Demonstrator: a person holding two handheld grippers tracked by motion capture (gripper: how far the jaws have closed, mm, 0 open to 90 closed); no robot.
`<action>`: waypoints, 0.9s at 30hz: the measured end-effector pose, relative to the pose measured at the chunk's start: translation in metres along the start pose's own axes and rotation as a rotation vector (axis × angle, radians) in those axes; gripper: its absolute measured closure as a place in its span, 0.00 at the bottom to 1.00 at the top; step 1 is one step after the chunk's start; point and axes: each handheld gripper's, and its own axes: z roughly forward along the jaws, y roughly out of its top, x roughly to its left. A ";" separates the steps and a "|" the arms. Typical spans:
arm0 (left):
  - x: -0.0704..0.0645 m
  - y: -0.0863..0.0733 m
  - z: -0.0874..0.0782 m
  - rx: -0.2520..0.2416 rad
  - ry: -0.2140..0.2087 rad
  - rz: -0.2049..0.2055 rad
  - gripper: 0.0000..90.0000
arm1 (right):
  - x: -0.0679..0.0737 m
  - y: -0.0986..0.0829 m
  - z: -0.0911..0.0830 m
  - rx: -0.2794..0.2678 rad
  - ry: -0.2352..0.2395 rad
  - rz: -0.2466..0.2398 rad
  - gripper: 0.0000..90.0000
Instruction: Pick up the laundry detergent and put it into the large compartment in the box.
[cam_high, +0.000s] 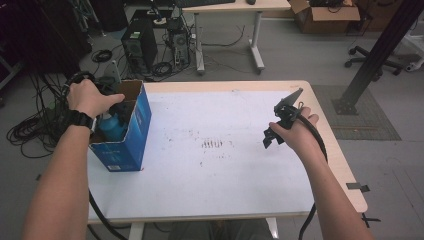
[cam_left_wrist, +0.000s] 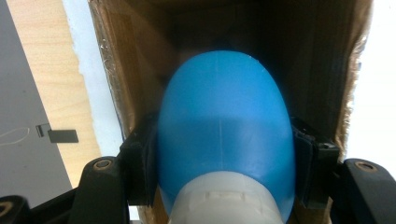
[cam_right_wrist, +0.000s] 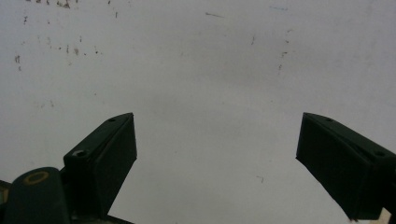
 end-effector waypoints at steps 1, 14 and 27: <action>0.000 0.000 0.001 -0.002 0.001 0.002 0.42 | 0.000 0.000 0.000 0.001 0.001 0.000 0.14; -0.002 -0.002 0.013 0.005 0.006 0.008 0.42 | 0.003 0.000 0.002 0.003 0.005 -0.004 0.14; -0.008 -0.002 0.014 -0.002 0.025 0.017 0.41 | 0.001 -0.002 0.002 0.001 0.008 -0.004 0.14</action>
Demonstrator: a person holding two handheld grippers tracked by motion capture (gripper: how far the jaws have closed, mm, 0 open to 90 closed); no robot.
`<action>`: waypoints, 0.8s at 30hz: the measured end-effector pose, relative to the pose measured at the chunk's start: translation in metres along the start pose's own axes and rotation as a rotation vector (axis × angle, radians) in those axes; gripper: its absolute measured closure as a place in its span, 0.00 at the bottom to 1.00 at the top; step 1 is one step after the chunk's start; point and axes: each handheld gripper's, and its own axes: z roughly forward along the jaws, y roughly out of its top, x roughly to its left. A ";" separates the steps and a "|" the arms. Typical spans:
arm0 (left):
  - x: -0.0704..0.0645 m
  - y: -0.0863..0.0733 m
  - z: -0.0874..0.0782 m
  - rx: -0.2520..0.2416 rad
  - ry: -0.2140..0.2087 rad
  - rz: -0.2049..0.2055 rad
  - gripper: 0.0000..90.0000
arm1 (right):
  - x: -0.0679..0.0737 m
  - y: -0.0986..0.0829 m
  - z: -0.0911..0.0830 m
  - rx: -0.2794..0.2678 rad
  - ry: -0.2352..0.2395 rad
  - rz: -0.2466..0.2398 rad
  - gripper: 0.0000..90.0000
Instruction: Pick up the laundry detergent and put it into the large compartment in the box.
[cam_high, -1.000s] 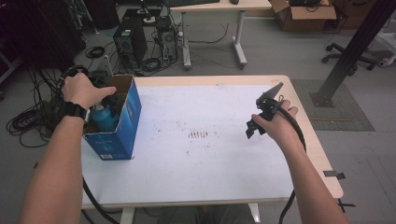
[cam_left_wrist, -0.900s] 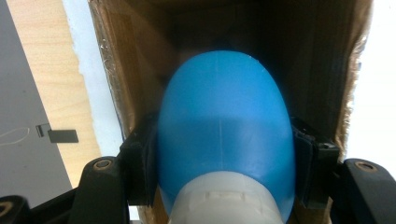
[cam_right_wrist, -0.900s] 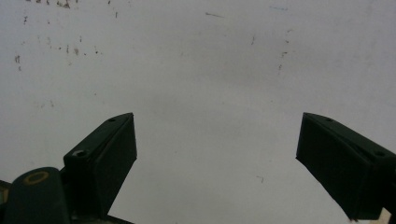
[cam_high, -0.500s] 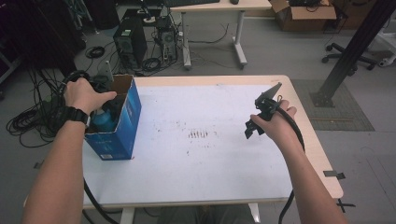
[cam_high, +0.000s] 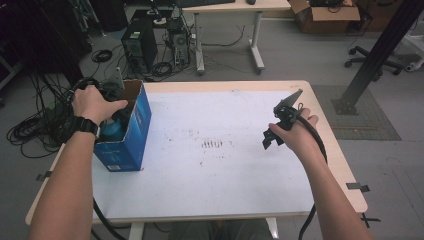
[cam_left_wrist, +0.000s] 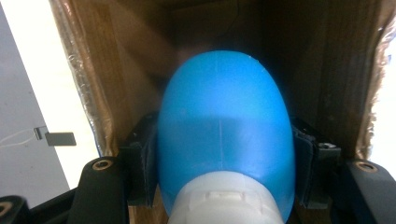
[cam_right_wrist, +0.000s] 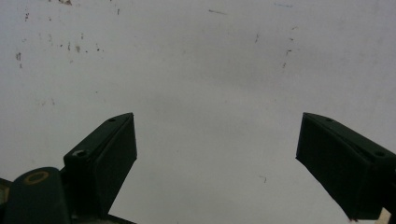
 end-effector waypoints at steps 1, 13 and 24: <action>-0.001 0.000 0.000 0.003 0.003 0.002 0.41 | 0.000 0.000 0.000 -0.002 0.002 0.001 0.14; -0.002 0.001 0.000 0.004 0.000 0.000 0.41 | -0.002 -0.001 0.002 0.002 0.005 -0.001 0.14; -0.001 -0.001 -0.009 0.002 -0.009 -0.005 0.39 | -0.006 -0.004 0.003 0.002 0.010 0.006 0.14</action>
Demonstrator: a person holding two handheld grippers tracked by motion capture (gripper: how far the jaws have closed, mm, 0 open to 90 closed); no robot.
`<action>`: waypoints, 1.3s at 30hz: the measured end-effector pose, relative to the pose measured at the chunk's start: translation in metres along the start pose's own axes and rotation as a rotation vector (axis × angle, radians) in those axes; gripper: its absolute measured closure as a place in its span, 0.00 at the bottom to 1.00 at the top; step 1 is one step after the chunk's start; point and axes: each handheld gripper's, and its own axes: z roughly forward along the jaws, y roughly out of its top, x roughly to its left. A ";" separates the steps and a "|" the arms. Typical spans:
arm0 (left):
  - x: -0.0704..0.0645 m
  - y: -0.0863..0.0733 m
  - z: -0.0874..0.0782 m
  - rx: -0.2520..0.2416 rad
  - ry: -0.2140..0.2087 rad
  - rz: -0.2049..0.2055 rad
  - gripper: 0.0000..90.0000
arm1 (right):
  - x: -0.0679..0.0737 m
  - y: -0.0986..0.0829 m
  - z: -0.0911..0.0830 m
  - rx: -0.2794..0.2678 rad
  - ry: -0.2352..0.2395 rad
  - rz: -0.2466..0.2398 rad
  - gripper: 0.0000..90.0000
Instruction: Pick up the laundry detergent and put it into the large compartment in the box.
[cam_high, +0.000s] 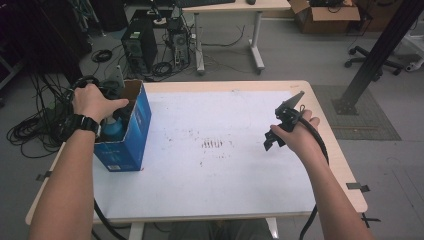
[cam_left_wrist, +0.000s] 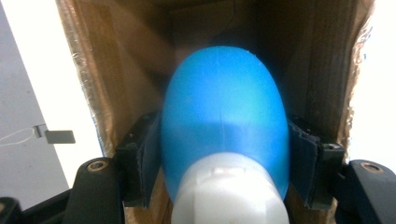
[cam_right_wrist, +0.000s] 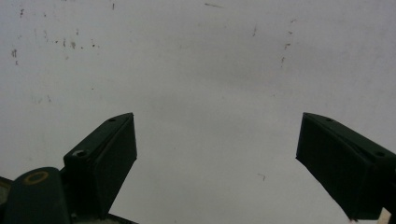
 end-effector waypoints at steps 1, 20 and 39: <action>0.000 0.000 -0.001 -0.003 0.001 0.001 0.39 | 0.000 0.000 0.000 0.001 0.003 -0.001 0.14; -0.021 -0.006 -0.064 -0.094 0.022 0.031 0.36 | -0.001 -0.004 -0.004 -0.010 0.011 -0.001 0.14; -0.092 -0.006 -0.074 -0.089 -0.050 0.135 0.24 | 0.002 -0.007 -0.011 -0.023 0.025 -0.022 0.14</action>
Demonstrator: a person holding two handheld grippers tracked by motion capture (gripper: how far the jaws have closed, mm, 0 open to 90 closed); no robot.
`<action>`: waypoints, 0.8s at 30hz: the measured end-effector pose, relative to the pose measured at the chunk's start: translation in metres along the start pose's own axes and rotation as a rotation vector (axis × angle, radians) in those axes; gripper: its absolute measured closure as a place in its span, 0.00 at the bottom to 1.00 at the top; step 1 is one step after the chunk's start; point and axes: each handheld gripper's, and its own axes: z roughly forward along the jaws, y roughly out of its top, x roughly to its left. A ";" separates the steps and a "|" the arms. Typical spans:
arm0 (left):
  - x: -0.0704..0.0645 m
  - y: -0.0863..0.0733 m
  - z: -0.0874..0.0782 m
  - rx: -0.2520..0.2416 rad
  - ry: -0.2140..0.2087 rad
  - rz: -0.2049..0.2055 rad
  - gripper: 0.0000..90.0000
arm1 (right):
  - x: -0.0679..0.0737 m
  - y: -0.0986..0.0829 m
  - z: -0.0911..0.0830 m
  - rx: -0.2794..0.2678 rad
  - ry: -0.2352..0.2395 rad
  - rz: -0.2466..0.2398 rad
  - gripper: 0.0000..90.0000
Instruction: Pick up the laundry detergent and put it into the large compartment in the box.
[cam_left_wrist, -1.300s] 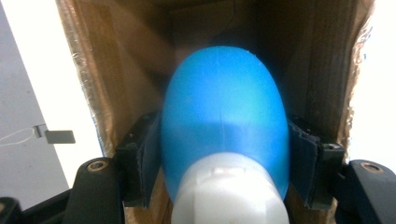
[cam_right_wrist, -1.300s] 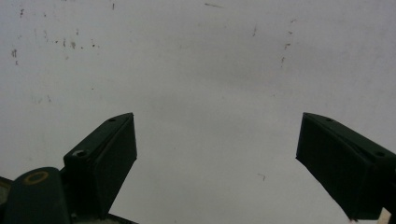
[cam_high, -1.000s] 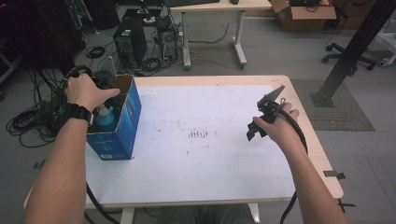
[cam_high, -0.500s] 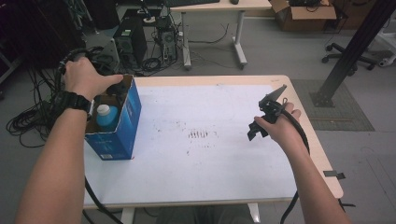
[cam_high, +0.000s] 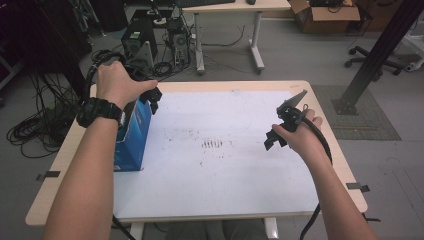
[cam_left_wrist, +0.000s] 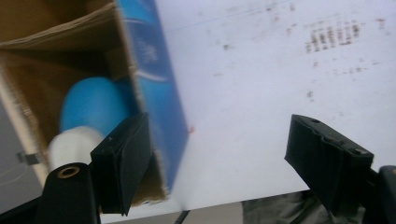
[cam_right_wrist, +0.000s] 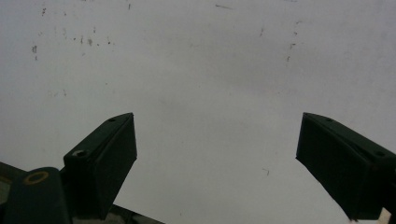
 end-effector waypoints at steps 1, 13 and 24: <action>-0.004 0.001 0.001 0.000 -0.002 0.007 0.23 | 0.000 0.000 0.000 -0.001 0.000 0.002 0.14; -0.038 0.007 0.008 -0.005 -0.038 0.054 0.17 | -0.005 -0.004 -0.001 -0.005 0.007 0.009 0.14; -0.048 0.009 0.016 0.023 -0.067 0.073 0.15 | -0.010 -0.007 0.000 -0.007 0.010 0.010 0.14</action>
